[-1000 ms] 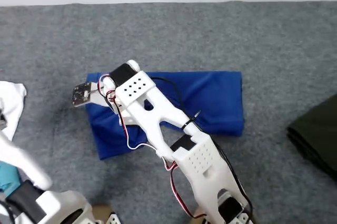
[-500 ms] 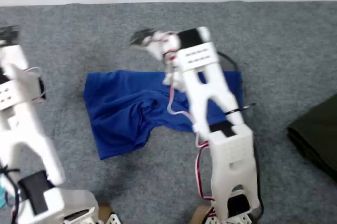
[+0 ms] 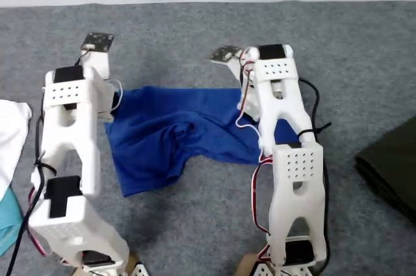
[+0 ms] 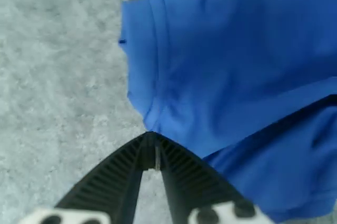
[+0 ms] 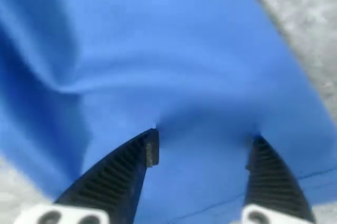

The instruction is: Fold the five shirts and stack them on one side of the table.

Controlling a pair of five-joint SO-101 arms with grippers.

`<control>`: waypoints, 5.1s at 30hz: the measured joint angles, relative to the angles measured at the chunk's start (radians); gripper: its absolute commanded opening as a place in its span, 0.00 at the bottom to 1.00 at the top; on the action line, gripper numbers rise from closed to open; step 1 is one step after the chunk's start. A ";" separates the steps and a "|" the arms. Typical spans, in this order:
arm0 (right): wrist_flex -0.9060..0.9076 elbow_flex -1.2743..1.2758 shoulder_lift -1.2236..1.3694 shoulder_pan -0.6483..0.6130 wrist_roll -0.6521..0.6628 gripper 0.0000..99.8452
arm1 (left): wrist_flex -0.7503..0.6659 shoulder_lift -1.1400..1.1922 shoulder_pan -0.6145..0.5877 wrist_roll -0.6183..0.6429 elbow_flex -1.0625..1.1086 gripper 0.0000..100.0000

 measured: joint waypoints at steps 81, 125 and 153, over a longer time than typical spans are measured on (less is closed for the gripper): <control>-0.140 -0.026 -0.092 0.098 -0.071 0.04 | 0.361 0.993 0.031 0.000 -1.359 0.00; -0.370 -0.104 0.107 0.189 -0.074 0.04 | 0.359 0.683 0.028 0.000 -1.359 0.00; 0.091 -0.661 0.109 -0.055 -0.071 0.04 | 0.361 0.385 -0.041 0.034 -1.089 0.00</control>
